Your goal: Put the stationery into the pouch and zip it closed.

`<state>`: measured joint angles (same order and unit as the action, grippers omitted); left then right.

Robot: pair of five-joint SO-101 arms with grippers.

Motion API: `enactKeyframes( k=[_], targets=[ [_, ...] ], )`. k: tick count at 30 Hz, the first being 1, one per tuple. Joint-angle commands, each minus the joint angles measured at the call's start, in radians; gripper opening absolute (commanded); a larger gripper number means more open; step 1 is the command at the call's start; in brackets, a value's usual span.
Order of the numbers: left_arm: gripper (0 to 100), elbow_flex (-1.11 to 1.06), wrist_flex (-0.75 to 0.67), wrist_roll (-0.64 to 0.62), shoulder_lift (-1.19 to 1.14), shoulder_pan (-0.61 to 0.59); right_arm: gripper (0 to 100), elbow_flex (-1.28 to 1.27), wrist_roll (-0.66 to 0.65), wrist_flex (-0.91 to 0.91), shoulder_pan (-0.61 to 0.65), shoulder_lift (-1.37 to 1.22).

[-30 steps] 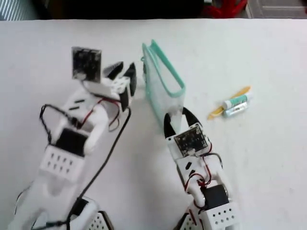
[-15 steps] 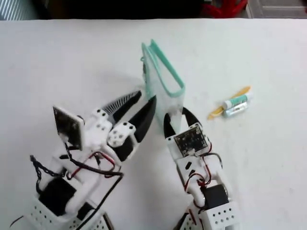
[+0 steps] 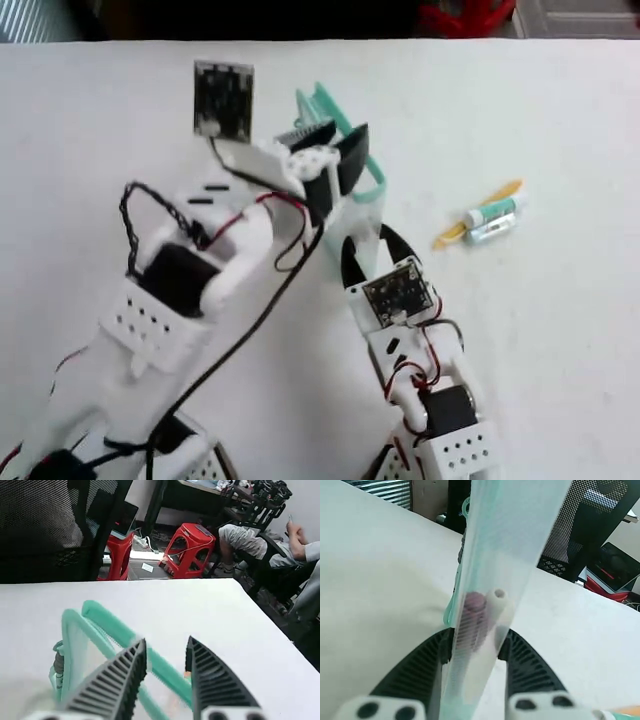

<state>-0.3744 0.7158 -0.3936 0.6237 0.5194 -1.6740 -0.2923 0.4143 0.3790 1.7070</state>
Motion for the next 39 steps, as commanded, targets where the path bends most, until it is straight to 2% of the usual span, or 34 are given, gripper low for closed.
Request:
enactKeyframes(
  k=[1,6,11,18,23,27,35,39],
  targets=[
    [14,0.250,0.110,-0.031,-0.101,-0.019,4.0,-0.002,-0.009,-0.016,0.002,0.005],
    [10,0.364,0.233,-0.040,-0.179,-0.091,4.0,-0.002,-0.009,-0.016,0.002,0.005],
    [9,0.466,0.377,-0.089,-0.191,-0.127,4.0,-0.002,-0.011,-0.016,0.001,0.005],
    [13,0.500,0.396,-0.098,-0.323,-0.127,4.0,-0.002,-0.011,-0.016,0.001,0.005],
    [15,0.694,0.537,-0.100,-0.432,-0.128,4.0,-0.002,-0.011,-0.016,0.001,0.005],
    [15,0.829,0.643,-0.161,-0.549,-0.142,4.0,-0.002,-0.011,-0.016,0.001,0.005],
    [15,1.074,0.865,-0.167,-0.750,-0.153,4.0,-0.002,-0.011,-0.016,0.001,0.005],
    [13,1.134,0.914,-0.164,-0.791,-0.150,4.0,-0.002,-0.011,-0.016,0.001,0.005]
  ],
)
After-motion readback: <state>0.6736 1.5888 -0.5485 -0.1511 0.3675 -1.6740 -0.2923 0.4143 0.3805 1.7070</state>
